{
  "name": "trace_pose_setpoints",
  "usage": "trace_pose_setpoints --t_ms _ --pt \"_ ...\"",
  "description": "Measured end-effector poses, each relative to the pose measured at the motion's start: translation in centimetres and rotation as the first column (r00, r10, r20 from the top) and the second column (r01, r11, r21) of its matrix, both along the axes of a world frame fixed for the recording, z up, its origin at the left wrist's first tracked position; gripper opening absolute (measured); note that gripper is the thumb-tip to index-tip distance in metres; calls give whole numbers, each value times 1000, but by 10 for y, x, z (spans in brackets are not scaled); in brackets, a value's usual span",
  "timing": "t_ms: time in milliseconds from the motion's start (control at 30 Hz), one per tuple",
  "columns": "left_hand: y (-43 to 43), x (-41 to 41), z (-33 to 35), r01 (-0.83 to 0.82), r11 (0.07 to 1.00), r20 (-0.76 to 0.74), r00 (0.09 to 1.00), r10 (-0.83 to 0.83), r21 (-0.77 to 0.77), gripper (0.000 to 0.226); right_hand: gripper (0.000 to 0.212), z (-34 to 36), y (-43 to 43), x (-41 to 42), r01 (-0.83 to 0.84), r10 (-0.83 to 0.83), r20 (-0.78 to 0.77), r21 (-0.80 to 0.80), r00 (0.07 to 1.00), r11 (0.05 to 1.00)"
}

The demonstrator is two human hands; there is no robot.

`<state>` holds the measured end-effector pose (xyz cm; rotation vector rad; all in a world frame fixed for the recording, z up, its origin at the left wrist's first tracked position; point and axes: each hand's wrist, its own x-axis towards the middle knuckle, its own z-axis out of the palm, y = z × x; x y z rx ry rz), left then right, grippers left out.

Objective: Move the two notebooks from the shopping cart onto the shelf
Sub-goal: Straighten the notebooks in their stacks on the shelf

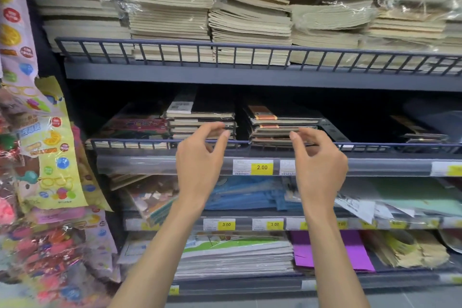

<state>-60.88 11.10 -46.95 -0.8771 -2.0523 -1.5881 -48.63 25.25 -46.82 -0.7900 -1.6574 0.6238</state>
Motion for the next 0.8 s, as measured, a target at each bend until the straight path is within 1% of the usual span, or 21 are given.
trace_pose_setpoints --t_ms 100,167,267,400,467,567,700,800 --pt "25 11 2 62 998 30 998 -62 2 25 25 -1 19 12 28 -28 4 9 1000 1000" --pt "39 16 2 66 998 36 997 -66 7 30 28 -1 32 17 17 -17 14 22 1000 1000" --pt "54 21 2 36 999 50 998 -36 3 38 38 -1 50 18 -33 32 53 15 998 999" --pt "66 23 1 2 1000 77 997 -1 -14 48 57 -3 68 13 -135 141 111 -55 984 989" --pt "69 24 0 -4 1000 82 997 4 -7 49 64 -3 73 9 -195 205 107 -98 973 976" --pt "72 23 -1 -7 1000 97 995 4 28 47 62 -6 76 6 -247 255 75 -110 964 963" --pt "75 22 -2 -16 997 130 992 7 70 51 51 -7 76 3 -250 254 39 -87 966 964" --pt "77 19 -4 -58 996 122 991 49 67 51 49 -9 78 0 -239 242 22 -90 970 967"
